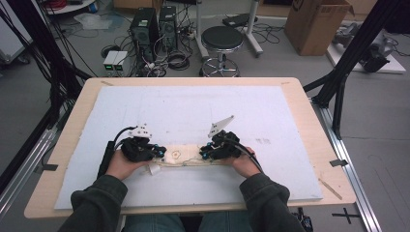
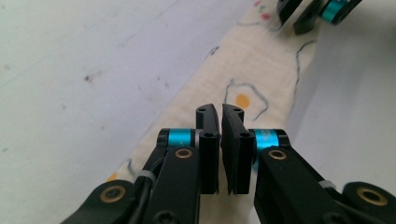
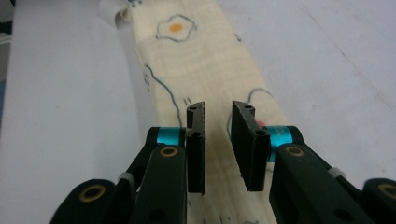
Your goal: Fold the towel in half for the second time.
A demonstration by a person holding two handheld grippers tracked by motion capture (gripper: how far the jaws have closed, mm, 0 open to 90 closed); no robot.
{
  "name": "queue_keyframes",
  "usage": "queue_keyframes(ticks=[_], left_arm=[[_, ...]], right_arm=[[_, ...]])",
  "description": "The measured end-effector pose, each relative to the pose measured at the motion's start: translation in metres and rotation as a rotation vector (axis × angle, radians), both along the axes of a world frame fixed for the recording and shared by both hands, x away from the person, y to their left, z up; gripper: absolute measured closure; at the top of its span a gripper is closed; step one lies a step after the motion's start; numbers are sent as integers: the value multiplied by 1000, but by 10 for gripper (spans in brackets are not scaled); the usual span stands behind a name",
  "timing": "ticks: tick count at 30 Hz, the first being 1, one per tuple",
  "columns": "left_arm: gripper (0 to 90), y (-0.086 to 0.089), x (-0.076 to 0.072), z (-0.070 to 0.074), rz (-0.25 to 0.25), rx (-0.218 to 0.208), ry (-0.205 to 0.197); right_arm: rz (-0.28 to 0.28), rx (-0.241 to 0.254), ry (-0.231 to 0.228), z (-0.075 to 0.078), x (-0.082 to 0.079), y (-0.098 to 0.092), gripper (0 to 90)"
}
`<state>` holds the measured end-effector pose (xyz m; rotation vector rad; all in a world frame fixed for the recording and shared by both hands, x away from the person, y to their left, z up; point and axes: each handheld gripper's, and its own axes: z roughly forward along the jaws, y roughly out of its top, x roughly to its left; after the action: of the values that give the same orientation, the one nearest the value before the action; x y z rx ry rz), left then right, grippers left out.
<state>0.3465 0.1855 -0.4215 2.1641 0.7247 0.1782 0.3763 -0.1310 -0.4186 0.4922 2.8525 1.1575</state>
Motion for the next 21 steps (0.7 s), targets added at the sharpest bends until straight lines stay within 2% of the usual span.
queue_keyframes(ticks=[3,8,15,21], left_arm=[[845,4,-1,-3,6,11,-7],[837,7,-3,-9,-9,26,6],[813,10,-6,-14,-11,14,7],[710,13,-8,-17,-32,-10,7]], right_arm=[[-4,-18,-3,-5,0,-4,749],[-11,-15,-10,-11,-1,-10,742],[6,-20,-24,-10,-2,-14,717],[12,-17,-34,-12,-3,-20,675]])
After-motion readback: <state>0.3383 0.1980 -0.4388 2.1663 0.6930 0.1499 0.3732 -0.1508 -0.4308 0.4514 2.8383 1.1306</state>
